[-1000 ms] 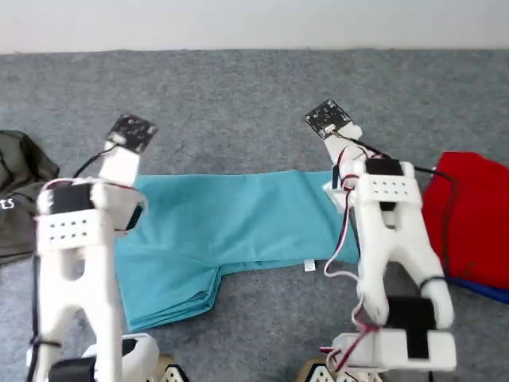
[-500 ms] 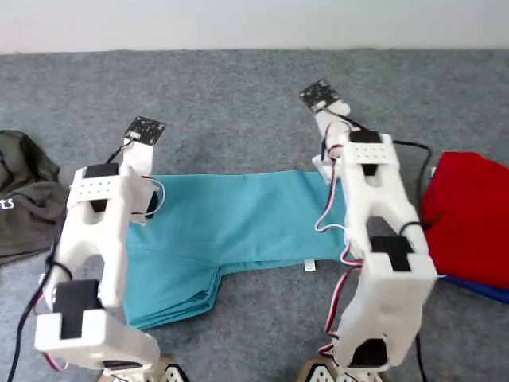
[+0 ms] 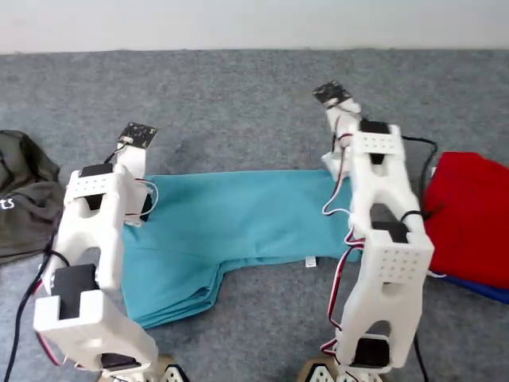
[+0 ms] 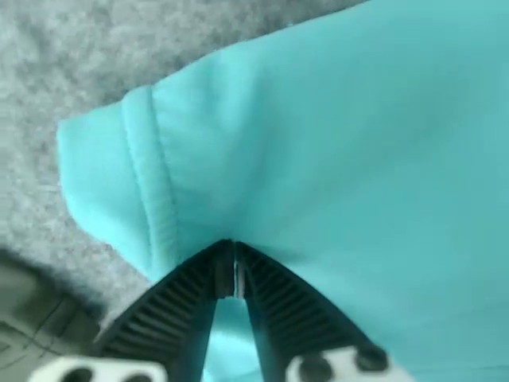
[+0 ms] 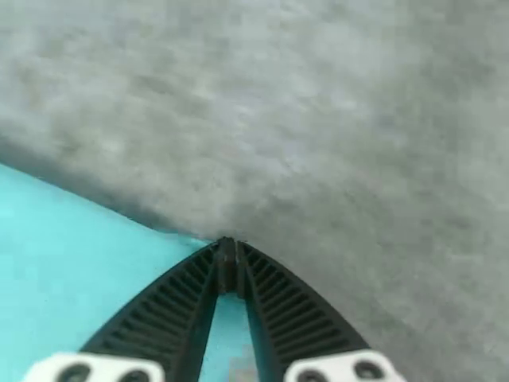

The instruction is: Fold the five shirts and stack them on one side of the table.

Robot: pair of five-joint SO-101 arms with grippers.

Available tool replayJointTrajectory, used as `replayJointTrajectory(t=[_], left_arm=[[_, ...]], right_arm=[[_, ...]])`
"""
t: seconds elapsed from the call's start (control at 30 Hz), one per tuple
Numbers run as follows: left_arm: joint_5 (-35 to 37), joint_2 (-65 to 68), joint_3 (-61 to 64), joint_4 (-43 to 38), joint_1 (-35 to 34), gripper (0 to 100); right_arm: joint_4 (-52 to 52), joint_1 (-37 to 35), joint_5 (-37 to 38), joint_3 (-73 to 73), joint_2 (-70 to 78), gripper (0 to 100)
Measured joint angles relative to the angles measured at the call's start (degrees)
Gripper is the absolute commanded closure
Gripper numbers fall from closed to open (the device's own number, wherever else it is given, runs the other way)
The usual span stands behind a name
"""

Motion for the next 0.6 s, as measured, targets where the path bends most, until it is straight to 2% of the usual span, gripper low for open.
replayJointTrajectory(t=[0.23,0.47,0.6], left_arm=[[0.0,-2.8,0.0,0.4,0.1,99],[0.0,-17.1,0.0,4.3,3.5,99],[0.0,-24.9,0.0,7.4,3.2,99]], right_arm=[[7.0,-0.4,0.0,-8.5,0.6,99.0],[18.8,-5.0,0.1,-18.9,0.6,99.0],[28.8,-7.8,-1.0,-25.1,0.6,98.7]])
